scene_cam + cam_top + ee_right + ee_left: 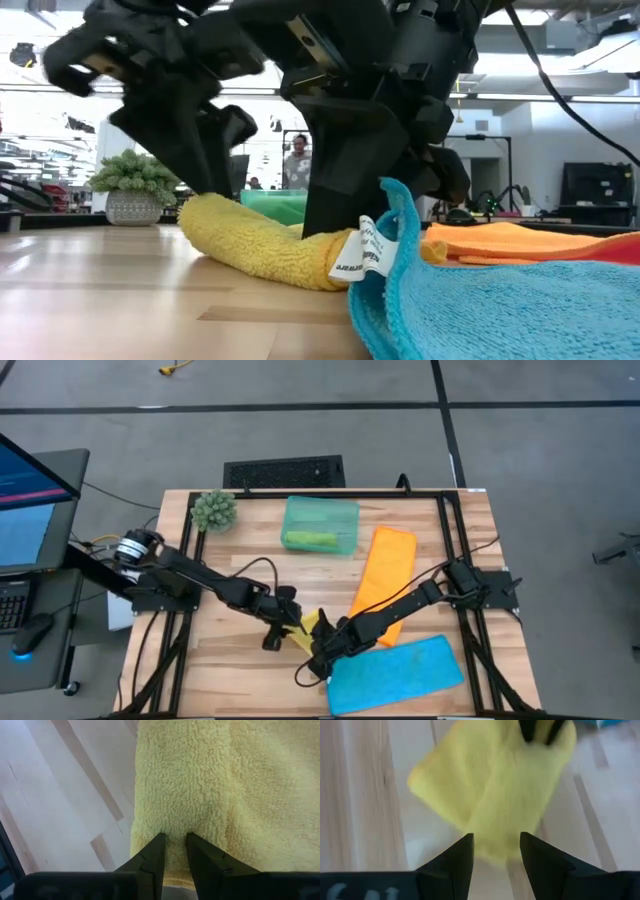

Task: Roll microfiber towels into tight, uniform cylinder then place into a basket
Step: Roll the yellow towel

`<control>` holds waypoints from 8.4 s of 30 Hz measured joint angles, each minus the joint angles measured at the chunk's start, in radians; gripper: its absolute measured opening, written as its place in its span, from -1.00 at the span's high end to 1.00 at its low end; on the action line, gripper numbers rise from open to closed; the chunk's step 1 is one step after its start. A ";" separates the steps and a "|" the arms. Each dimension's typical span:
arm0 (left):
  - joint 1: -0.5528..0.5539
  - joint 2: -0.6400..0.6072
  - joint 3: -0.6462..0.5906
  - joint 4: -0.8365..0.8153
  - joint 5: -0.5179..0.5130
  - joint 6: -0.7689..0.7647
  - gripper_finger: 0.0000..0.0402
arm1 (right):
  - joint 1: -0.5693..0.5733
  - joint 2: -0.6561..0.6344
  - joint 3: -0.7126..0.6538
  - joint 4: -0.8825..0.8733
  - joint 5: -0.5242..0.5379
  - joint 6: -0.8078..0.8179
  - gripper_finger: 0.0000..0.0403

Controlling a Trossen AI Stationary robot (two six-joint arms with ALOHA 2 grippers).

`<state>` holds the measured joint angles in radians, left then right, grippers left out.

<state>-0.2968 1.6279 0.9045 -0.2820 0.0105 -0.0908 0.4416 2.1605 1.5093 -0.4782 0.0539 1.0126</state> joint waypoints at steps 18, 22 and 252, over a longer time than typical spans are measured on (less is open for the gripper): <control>-0.139 -0.002 -0.124 0.249 -0.126 0.314 0.24 | -0.014 0.000 -0.002 0.020 -0.076 0.000 0.47; -0.153 0.036 -0.124 0.297 -0.144 0.380 0.24 | -0.019 0.000 -0.002 0.021 -0.084 0.000 0.47; 0.012 0.058 -0.190 0.418 0.179 -0.253 0.22 | -0.135 0.005 -0.002 0.079 -0.090 -0.313 0.59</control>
<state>-0.2845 1.6856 0.7147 0.1364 0.1893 -0.3437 0.3069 2.1654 1.5078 -0.3988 -0.0364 0.7001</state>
